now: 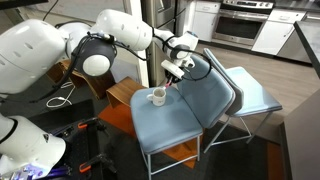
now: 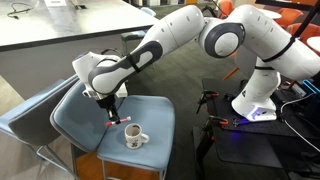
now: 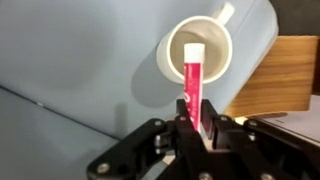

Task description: Put the marker in the mug

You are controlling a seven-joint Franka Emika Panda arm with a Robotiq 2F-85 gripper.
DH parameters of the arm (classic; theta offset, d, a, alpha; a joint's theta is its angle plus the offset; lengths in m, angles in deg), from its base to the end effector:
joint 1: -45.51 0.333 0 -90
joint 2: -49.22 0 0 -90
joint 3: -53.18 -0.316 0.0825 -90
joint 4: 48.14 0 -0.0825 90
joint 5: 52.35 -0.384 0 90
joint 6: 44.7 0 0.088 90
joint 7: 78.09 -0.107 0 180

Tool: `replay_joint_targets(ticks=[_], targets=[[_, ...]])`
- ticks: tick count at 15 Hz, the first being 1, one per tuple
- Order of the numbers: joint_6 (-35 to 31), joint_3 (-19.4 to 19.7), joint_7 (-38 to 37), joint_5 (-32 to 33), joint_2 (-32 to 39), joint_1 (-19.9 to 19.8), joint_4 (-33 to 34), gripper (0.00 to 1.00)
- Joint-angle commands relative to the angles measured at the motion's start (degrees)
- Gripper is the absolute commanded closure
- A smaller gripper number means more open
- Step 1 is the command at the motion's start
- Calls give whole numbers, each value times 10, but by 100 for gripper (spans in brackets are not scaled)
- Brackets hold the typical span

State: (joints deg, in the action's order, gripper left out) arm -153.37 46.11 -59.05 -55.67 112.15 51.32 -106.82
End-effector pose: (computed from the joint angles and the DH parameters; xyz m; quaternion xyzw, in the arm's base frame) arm 0.7385 0.1420 0.1523 -0.9624 -0.2343 0.1041 0.0901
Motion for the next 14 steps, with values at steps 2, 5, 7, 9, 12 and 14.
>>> replay_joint_targets(ticks=[2,5,7,9,12,14], targets=[[-144,-42,94,-20,-86,-27,-163,95],[-205,-79,135,-36,-124,-61,-244,95],[-248,-112,181,-63,-150,-96,-304,95],[-298,-148,246,-89,-174,-136,-368,95],[-367,-198,343,-136,-207,-196,-470,95],[-417,-229,408,-168,-211,-229,-526,95]])
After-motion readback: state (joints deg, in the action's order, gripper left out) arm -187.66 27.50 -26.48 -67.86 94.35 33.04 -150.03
